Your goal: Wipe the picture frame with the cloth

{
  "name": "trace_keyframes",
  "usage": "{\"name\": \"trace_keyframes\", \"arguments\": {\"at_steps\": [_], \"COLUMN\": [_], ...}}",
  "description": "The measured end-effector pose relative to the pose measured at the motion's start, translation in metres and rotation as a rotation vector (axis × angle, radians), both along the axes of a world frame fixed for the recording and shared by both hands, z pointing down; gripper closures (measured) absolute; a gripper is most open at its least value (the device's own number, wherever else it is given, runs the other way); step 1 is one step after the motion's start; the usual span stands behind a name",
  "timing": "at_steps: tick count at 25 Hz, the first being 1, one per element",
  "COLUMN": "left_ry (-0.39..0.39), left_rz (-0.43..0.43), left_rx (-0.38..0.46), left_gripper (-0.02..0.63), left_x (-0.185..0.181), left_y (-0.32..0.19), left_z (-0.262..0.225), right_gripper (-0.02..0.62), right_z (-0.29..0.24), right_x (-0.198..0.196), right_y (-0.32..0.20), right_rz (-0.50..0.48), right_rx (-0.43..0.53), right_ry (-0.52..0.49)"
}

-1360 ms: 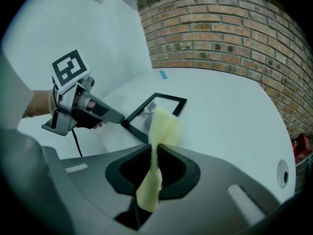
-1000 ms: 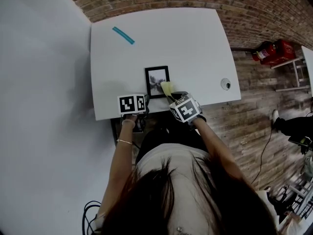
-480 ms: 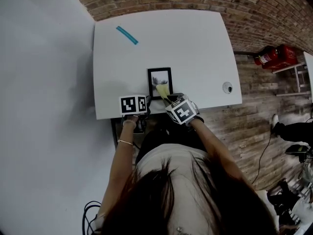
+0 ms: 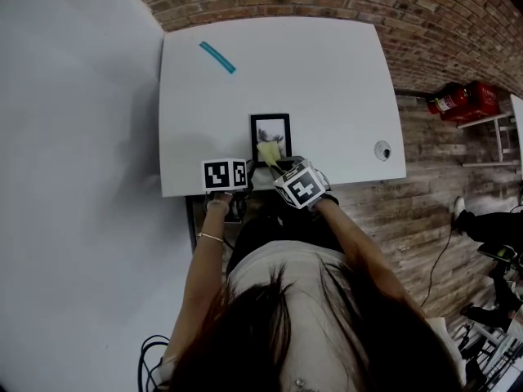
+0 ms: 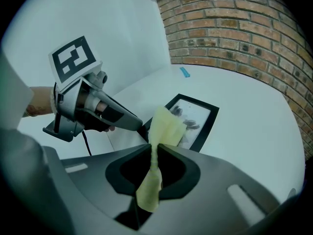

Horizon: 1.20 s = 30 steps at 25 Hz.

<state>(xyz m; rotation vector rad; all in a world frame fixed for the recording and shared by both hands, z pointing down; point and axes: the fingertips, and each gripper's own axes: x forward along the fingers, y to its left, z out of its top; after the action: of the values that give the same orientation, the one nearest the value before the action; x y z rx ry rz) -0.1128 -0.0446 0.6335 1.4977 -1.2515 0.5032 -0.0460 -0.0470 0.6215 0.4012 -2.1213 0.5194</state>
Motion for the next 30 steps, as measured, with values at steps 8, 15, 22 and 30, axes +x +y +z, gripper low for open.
{"name": "trace_keyframes", "arguments": {"at_steps": [8, 15, 22, 30], "left_ry": [-0.002, 0.000, 0.006, 0.009], "left_rz": [-0.011, -0.018, -0.017, -0.023], "left_rx": [0.001, 0.002, 0.002, 0.001], "left_gripper": [0.468, 0.468, 0.468, 0.468], "left_x": [0.000, 0.000, -0.001, 0.001], "left_y": [0.001, 0.001, 0.001, 0.000], "left_z": [-0.001, -0.002, 0.000, -0.001], "right_gripper": [0.552, 0.552, 0.552, 0.552], "right_z": [-0.001, -0.001, -0.003, -0.009], "right_x": [-0.008, -0.017, -0.027, -0.035], "right_y": [0.004, 0.008, 0.016, 0.008], "right_rz": [-0.033, -0.058, -0.071, -0.098], "right_rx": [-0.005, -0.022, -0.086, -0.082], "right_ry": [-0.006, -0.021, -0.042, -0.052]}}
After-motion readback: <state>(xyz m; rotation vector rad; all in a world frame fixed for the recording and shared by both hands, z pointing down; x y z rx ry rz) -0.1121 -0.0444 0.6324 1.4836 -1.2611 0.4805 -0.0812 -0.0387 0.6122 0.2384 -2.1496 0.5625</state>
